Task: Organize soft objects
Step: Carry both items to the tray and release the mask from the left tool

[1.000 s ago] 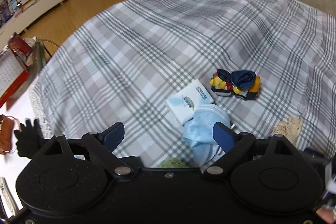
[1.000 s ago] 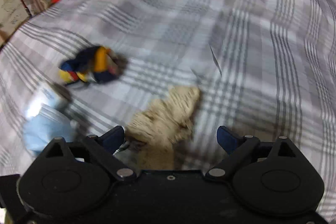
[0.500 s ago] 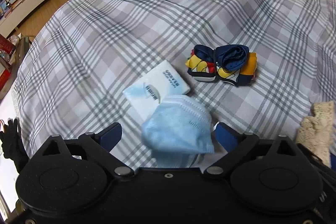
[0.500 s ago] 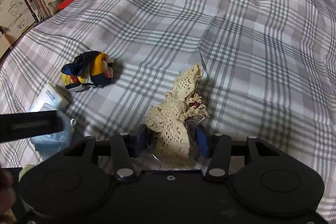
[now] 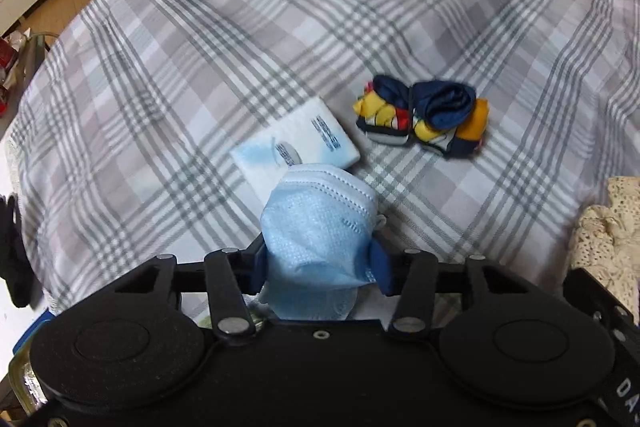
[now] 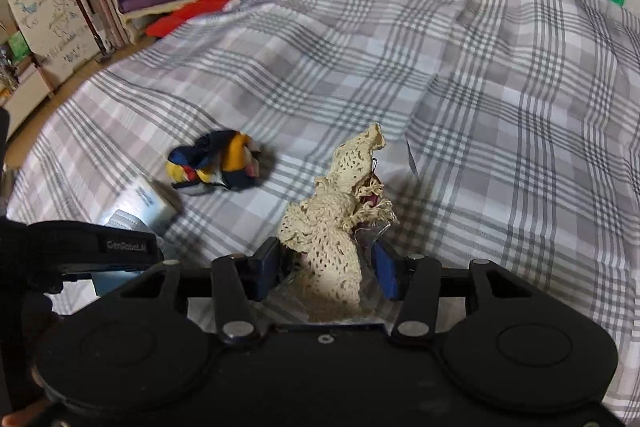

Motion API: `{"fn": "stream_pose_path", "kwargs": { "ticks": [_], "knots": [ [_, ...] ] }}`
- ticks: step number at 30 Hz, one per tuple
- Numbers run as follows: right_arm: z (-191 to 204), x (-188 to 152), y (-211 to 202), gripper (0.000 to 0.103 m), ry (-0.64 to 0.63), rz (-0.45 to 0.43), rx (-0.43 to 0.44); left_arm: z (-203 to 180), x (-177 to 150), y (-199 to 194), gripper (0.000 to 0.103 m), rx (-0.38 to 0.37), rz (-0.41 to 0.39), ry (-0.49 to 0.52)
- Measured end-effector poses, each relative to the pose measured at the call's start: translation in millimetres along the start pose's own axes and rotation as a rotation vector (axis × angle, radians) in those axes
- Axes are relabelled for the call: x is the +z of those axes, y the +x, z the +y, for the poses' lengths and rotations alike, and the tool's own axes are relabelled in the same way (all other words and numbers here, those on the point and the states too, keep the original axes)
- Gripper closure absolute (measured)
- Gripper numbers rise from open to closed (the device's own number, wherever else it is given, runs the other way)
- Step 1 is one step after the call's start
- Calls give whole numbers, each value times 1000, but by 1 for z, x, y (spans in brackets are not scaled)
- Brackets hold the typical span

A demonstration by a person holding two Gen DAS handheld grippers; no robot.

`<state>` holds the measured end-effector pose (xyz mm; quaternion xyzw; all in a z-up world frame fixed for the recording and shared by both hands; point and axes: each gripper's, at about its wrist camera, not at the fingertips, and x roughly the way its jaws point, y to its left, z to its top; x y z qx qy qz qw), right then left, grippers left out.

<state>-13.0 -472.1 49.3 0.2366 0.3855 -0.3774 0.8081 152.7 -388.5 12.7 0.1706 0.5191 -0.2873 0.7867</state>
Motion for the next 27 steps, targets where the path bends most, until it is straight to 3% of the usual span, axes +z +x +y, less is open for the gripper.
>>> {"fn": "stream_pose_path", "kwargs": {
  "ticks": [8,15,22,27],
  "knots": [
    [13,1,-38,54,-30,-63,114,43,-9,-67,53,-43,-71,-82],
    [67,-20,-88,53,-194,-109,307,113,-43,-128,53,45,-141,-136],
    [143,-68,-124,53,-428,-27,581,186,-91,-147,53,167,-105,-232],
    [188,-108,-133,53,-585,58,670,229,-121,-137,53,222,-45,-318]
  ]
}}
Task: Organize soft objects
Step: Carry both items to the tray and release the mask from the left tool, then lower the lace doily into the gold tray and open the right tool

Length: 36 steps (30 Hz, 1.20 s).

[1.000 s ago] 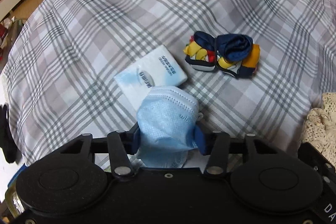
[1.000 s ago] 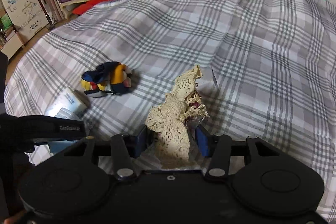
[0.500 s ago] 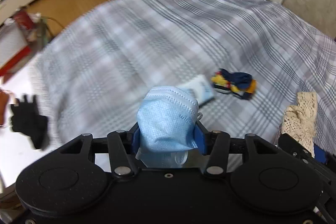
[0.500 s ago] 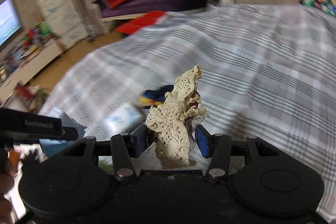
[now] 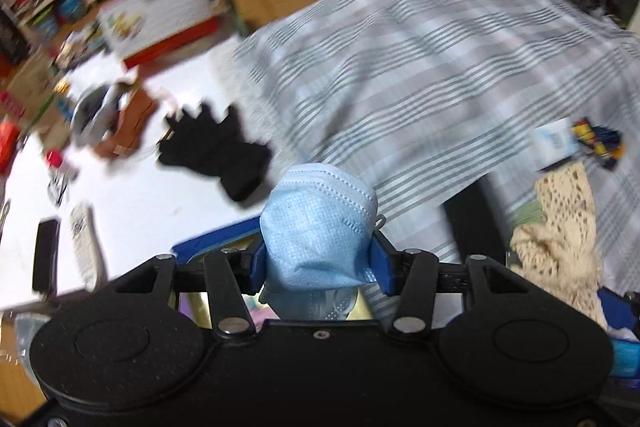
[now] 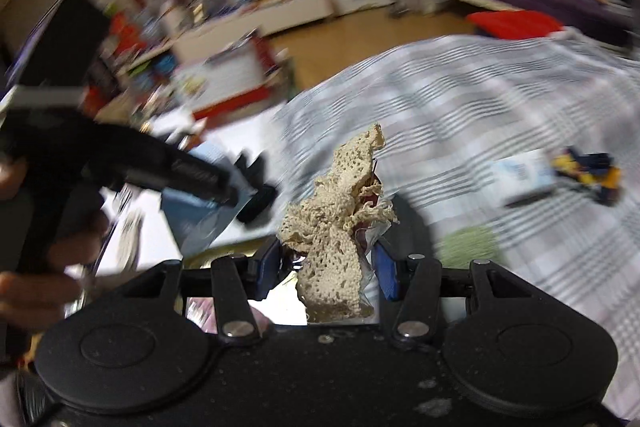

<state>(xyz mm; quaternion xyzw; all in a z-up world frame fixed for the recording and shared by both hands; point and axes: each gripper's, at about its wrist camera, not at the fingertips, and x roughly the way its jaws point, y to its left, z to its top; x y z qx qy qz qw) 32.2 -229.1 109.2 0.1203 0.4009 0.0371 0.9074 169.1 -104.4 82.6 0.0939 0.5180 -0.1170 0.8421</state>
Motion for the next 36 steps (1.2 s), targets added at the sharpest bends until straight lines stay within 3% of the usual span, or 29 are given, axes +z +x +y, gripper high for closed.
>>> {"fn": "stream_pose_path", "kwargs": {
  "ticks": [7,9,12,13,20,28,30,32,36],
  "knots": [
    [18,-12,37,53,-35,127,48,38,-10,48,53,39,101,-103],
    [17,-13,46,53,-33,148,37,45,-11,61,53,18,126,-131],
    [19,-21,53,53,-31,169,27,54,-13,76,38,-39,167,-177],
    [18,-21,53,53,-29,174,29,57,-14,79,35,-45,170,-192],
    [15,-25,68,53,-23,206,37,70,-23,82,35,3,180,-219],
    [39,-37,80,53,-74,254,116,73,-33,48,29,122,84,-144],
    [46,-42,85,46,-98,256,125,74,-35,42,27,129,73,-138],
    [50,-46,91,26,-113,253,143,75,-37,39,27,121,70,-135],
    [48,-46,93,27,-104,260,155,75,-41,39,27,112,83,-135]
  ]
}}
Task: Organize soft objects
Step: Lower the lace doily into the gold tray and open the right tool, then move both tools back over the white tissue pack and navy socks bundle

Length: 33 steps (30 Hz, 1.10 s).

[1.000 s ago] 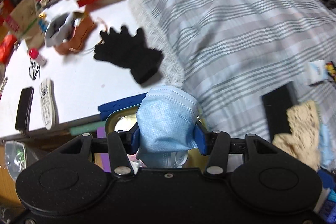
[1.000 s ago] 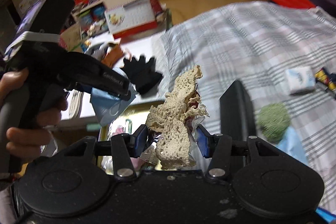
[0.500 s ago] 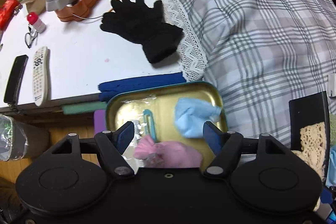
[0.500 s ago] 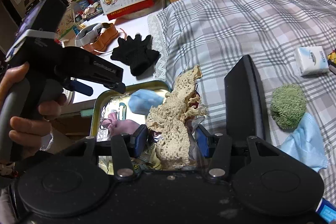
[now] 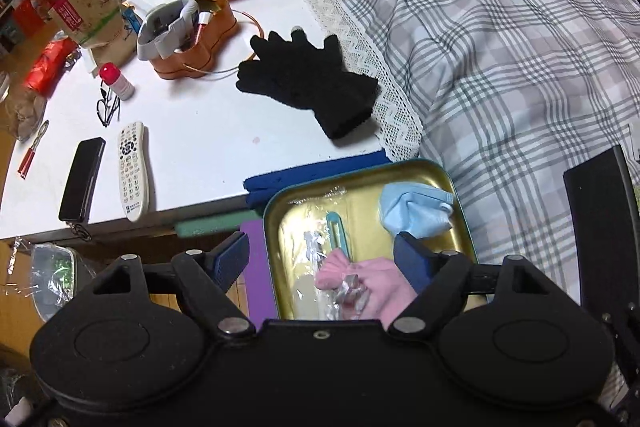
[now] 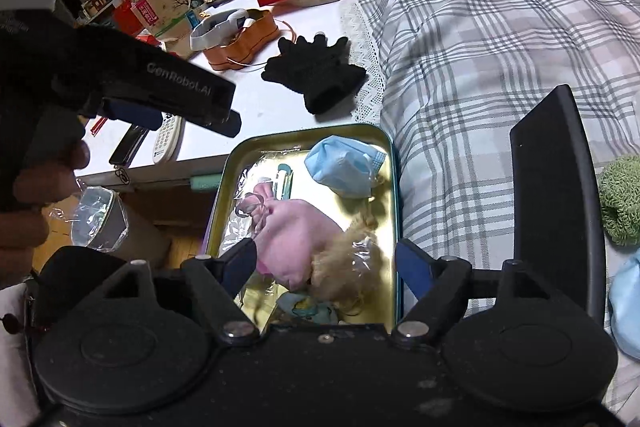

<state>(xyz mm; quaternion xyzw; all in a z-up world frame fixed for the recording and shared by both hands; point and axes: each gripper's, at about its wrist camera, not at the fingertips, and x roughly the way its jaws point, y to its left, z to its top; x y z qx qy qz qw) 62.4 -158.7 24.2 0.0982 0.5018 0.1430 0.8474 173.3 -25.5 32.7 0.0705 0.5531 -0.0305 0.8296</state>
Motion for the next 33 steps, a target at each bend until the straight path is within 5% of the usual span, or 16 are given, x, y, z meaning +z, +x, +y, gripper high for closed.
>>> {"fn": "stream_pose_path", "kwargs": {
  "ticks": [9,24,33],
  "knots": [
    [-32,11,-43,27,85,-113,-109,-16,-6,-2,27,-20,14,39],
    [-160,3,-147,27,442,-345,-342,-82,8,-29,26,-83,-47,161],
    [-214,-21,-172,26,572,-352,-493,-152,15,-48,25,-144,-96,286]
  ]
}}
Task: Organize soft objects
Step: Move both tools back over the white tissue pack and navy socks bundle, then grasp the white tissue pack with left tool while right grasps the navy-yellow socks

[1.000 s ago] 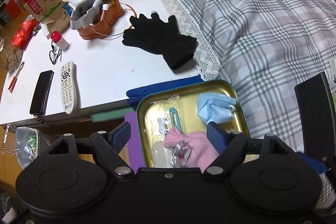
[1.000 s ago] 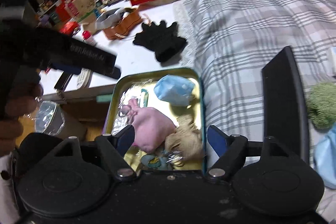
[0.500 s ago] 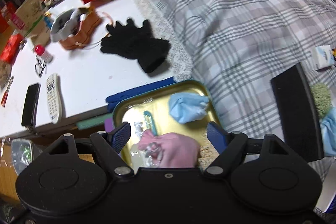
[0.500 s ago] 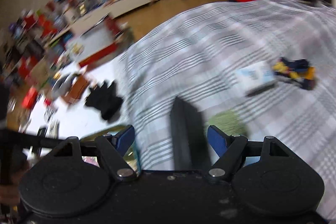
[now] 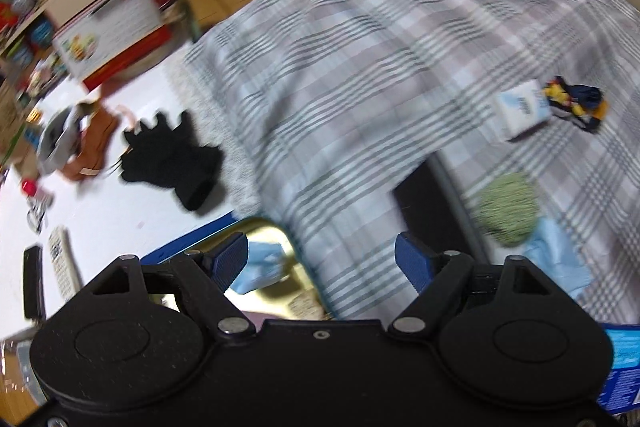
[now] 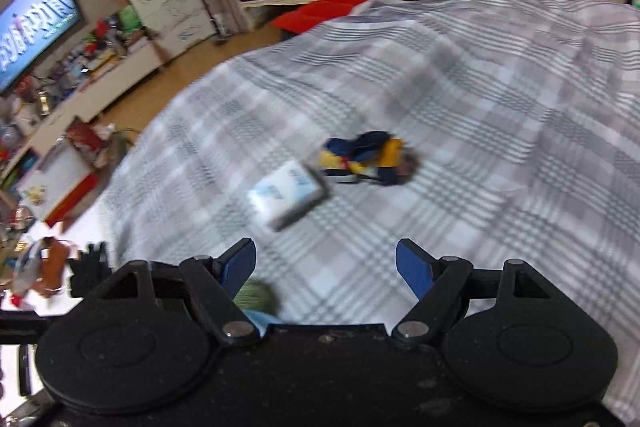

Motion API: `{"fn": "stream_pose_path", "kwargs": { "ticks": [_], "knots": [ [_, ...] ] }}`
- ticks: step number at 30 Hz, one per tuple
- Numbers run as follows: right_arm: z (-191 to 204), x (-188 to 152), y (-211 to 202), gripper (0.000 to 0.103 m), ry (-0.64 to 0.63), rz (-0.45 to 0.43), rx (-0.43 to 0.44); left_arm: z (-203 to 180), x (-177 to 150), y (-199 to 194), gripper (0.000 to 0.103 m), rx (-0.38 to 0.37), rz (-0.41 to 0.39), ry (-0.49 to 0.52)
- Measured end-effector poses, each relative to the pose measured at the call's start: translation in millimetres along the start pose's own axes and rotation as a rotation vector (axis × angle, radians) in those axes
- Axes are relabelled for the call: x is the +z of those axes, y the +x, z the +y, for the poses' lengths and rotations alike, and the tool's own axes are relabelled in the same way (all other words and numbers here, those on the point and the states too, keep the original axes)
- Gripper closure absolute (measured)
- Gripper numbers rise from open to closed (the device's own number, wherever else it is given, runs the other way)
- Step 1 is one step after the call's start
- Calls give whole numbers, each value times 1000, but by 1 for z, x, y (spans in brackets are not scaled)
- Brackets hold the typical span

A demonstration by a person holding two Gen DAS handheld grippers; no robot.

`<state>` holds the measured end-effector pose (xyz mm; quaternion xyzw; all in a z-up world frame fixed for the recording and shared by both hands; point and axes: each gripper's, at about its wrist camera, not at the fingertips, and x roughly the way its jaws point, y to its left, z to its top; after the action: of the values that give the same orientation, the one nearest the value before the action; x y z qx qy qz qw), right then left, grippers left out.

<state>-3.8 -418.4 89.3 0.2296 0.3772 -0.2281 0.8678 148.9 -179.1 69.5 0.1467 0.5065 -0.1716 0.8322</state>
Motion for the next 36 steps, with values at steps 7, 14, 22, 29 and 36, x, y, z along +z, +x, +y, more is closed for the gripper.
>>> {"fn": "stream_pose_path", "kwargs": {
  "ticks": [7,14,22,29,36],
  "knots": [
    [-38,4,-1,26,84,-5,-53,-63,30,8,22,-42,-18,87],
    [-66,4,5,25,150,5,-93,-118,76,32,17,-93,-38,49],
    [-78,3,6,25,188,6,-107,-168,107,82,17,-72,-24,-79],
    [-86,3,13,25,207,21,-116,-198,110,113,15,-50,-3,-90],
    [-87,2,18,25,211,32,-120,-204,110,138,12,-8,63,-133]
  ]
}}
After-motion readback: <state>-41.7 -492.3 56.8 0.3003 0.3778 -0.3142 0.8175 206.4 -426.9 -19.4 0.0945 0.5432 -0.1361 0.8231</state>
